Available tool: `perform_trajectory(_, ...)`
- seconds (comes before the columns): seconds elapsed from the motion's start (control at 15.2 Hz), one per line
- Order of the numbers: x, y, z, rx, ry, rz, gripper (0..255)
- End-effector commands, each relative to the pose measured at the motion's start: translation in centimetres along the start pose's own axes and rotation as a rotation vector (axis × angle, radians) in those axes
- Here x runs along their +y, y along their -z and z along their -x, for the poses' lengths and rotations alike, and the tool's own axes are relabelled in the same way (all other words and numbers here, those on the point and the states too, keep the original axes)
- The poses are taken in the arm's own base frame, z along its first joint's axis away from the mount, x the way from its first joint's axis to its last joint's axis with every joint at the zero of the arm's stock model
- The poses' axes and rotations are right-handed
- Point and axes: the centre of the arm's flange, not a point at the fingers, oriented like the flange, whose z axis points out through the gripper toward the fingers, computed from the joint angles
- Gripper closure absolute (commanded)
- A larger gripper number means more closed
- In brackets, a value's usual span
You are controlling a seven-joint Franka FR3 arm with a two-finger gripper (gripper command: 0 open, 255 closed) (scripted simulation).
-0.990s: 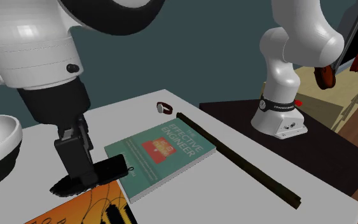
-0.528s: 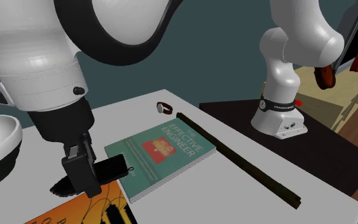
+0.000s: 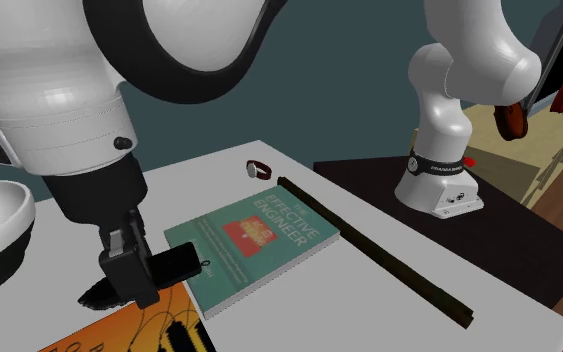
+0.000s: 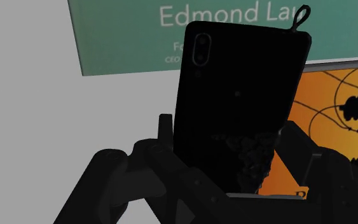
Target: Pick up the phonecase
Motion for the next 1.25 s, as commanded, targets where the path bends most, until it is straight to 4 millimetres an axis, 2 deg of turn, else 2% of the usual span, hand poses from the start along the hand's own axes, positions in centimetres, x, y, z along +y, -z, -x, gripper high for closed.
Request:
perform_trajectory(0.0, 0.0, -0.1, 0.0, -0.001, -0.001, 0.000, 255)
perform_trajectory(0.07, 0.0, -0.1, 0.1, -0.001, -0.001, 0.000, 255)
perform_trajectory(1.06, -0.5, 7.8, 0.5, -0.001, -0.001, 0.000, 255)
perform_trajectory(1.19, -0.5, 7.9, 0.5, -0.001, -0.001, 0.000, 255)
